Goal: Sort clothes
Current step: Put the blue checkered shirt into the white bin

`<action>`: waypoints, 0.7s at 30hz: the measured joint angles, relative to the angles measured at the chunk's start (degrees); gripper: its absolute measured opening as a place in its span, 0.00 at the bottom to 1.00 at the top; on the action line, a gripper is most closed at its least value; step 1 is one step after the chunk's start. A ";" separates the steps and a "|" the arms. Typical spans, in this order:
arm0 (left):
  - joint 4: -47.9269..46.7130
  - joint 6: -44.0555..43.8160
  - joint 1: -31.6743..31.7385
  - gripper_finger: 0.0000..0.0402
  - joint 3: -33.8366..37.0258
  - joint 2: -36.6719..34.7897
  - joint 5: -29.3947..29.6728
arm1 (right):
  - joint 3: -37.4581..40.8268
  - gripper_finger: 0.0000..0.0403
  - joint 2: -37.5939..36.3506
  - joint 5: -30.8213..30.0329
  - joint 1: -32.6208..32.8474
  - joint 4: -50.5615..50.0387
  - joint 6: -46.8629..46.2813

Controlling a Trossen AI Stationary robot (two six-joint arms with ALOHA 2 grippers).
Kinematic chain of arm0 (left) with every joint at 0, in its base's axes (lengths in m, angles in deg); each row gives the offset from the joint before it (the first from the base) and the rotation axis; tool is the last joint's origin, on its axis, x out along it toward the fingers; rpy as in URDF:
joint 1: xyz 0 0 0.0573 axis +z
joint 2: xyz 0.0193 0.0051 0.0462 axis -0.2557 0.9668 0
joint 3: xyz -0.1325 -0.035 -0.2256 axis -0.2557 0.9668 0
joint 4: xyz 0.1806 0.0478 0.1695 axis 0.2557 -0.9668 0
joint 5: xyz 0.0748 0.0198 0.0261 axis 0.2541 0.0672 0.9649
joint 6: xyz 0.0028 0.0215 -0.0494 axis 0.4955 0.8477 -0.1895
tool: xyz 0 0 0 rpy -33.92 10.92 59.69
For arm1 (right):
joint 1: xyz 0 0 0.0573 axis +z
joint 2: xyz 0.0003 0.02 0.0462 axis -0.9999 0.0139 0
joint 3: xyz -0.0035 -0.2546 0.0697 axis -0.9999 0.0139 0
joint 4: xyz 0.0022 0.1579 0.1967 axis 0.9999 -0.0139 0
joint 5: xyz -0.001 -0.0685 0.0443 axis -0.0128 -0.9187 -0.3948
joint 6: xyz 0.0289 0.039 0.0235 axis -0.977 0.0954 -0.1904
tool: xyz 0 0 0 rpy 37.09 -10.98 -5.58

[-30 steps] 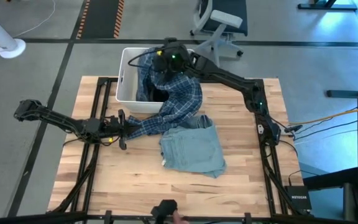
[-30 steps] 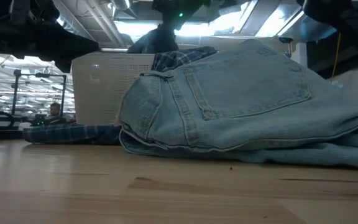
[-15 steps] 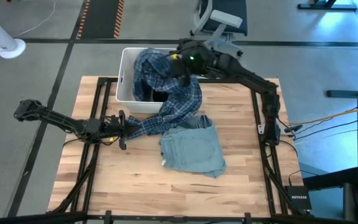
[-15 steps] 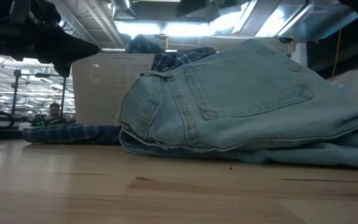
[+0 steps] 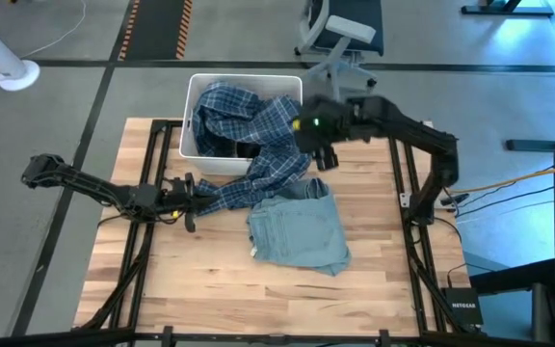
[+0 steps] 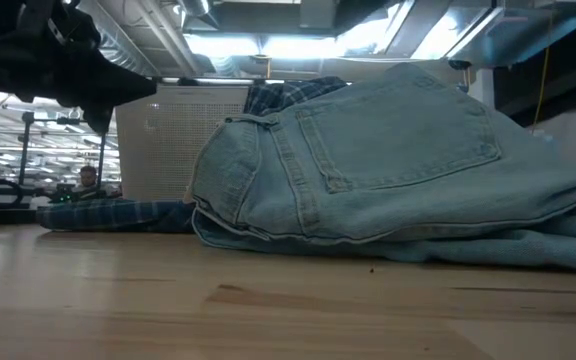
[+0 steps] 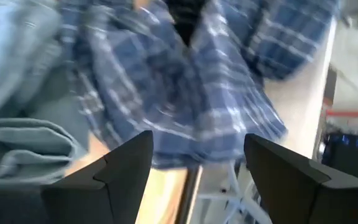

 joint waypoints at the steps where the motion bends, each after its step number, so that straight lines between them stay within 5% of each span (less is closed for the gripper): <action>1: -0.18 0.00 0.00 0.00 -0.02 0.00 0.00 | 2.68 0.67 -1.09 -0.25 1.25 1.82 0.00; 12: -0.03 0.60 0.00 0.00 -0.01 0.04 0.00 | 37.19 0.67 -10.66 -13.58 15.17 24.08 4.46; 21: 0.19 4.94 0.02 0.00 -0.02 0.04 0.04 | 46.01 0.67 -4.91 -24.07 19.33 42.17 22.21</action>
